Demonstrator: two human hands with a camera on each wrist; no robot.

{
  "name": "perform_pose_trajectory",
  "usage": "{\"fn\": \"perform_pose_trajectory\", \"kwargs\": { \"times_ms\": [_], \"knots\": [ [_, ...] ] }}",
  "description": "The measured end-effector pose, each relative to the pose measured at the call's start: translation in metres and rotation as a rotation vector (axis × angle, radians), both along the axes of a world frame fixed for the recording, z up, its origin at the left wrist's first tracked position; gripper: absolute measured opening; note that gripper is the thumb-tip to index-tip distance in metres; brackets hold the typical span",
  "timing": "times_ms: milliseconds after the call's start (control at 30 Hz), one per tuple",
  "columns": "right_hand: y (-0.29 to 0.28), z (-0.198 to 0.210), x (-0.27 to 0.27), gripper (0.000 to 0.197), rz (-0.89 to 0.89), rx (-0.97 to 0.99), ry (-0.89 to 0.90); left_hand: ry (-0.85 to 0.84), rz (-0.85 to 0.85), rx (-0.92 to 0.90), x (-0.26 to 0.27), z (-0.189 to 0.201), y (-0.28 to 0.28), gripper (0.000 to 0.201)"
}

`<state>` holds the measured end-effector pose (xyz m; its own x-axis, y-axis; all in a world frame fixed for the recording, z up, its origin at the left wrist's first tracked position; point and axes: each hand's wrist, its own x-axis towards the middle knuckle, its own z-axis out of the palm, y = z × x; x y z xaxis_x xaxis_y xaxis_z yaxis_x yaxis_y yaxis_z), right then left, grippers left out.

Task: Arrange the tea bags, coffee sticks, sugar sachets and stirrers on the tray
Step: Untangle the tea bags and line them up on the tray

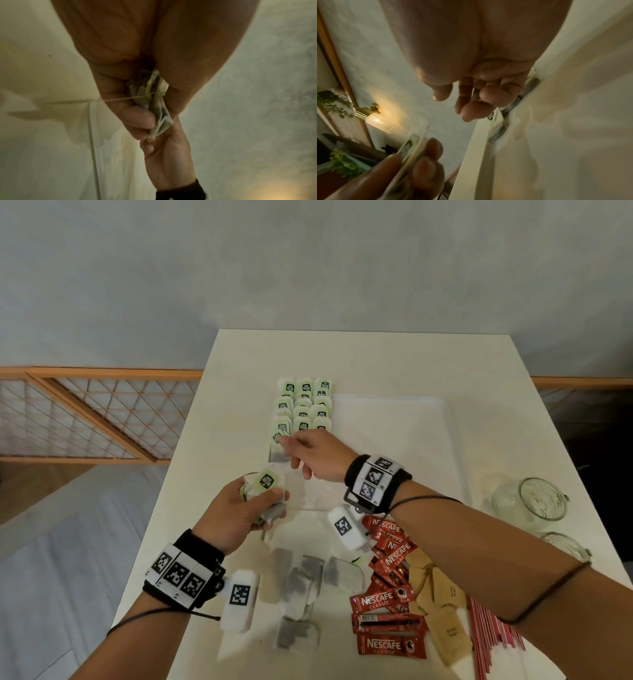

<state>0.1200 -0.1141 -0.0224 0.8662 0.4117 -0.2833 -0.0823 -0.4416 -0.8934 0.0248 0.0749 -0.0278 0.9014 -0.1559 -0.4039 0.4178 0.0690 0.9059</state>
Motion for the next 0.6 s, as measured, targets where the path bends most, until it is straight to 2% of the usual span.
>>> {"fn": "perform_pose_trajectory", "kwargs": {
  "times_ms": [67,133,200,367,500,600],
  "knots": [
    [-0.006,0.003,-0.016,0.031,0.045,0.077,0.009,-0.010,-0.019,0.006,0.000,0.000,-0.002,0.041],
    [-0.009,0.001,-0.029,0.023,0.084,0.119,0.006,-0.019,-0.047,0.014,0.000,0.000,-0.005,0.047],
    [-0.010,-0.003,-0.038,0.021,0.091,0.145,0.015,-0.022,-0.069,0.016,-0.001,0.000,-0.008,0.055],
    [-0.015,-0.007,-0.044,0.021,0.021,0.148,-0.032,-0.014,-0.099,0.007,-0.003,-0.002,-0.013,0.052],
    [-0.018,-0.005,-0.044,0.015,-0.007,0.143,-0.041,0.007,-0.045,-0.010,-0.003,-0.001,-0.013,0.052],
    [-0.022,-0.004,-0.043,0.009,-0.041,0.153,-0.029,0.031,0.026,-0.048,-0.002,-0.002,-0.011,0.040]
  ]
}}
